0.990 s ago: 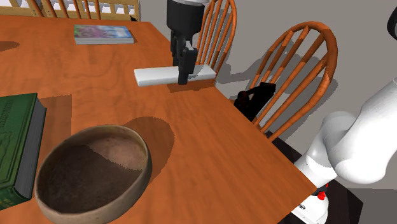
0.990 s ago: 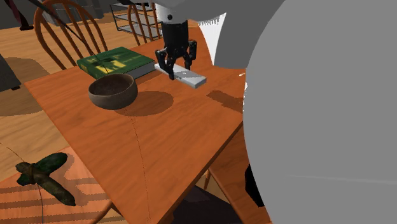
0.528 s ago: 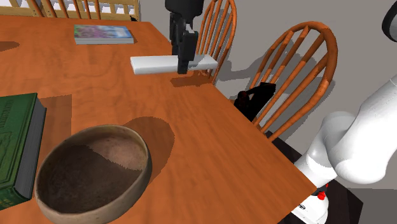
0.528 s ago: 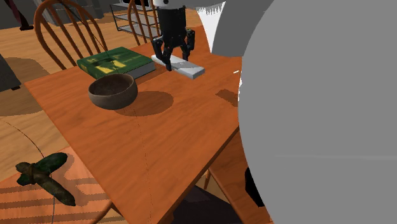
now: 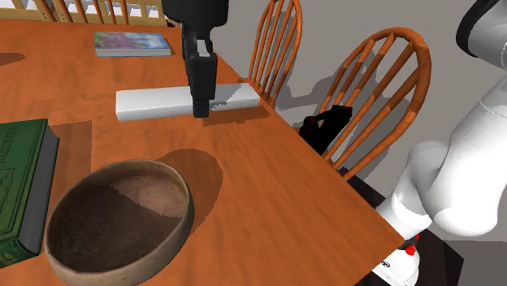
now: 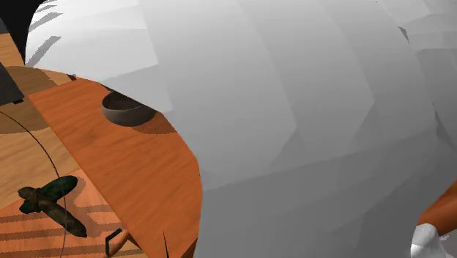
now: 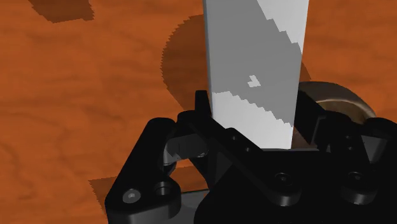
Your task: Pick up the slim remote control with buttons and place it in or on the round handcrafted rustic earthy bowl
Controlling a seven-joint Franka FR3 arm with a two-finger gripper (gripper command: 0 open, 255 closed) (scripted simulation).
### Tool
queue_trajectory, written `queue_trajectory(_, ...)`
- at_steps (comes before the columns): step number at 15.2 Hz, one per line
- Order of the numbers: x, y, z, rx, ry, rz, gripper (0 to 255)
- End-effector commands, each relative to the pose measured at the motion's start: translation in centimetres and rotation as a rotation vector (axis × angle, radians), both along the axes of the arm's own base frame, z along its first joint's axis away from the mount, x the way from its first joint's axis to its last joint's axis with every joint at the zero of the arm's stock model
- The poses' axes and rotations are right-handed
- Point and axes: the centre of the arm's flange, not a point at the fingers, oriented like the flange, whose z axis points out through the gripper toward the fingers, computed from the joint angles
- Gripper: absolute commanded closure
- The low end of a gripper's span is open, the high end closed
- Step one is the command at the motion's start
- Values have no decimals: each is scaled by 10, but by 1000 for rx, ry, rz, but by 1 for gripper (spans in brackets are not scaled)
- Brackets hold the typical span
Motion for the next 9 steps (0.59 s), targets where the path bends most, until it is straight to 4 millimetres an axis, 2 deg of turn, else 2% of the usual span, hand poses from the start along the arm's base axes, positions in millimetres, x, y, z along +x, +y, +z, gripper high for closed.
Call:
queue_trajectory(1,-13,24,-1,1,0,-2,255)
queue_trajectory(9,-60,118,-1,1,0,-2,255)
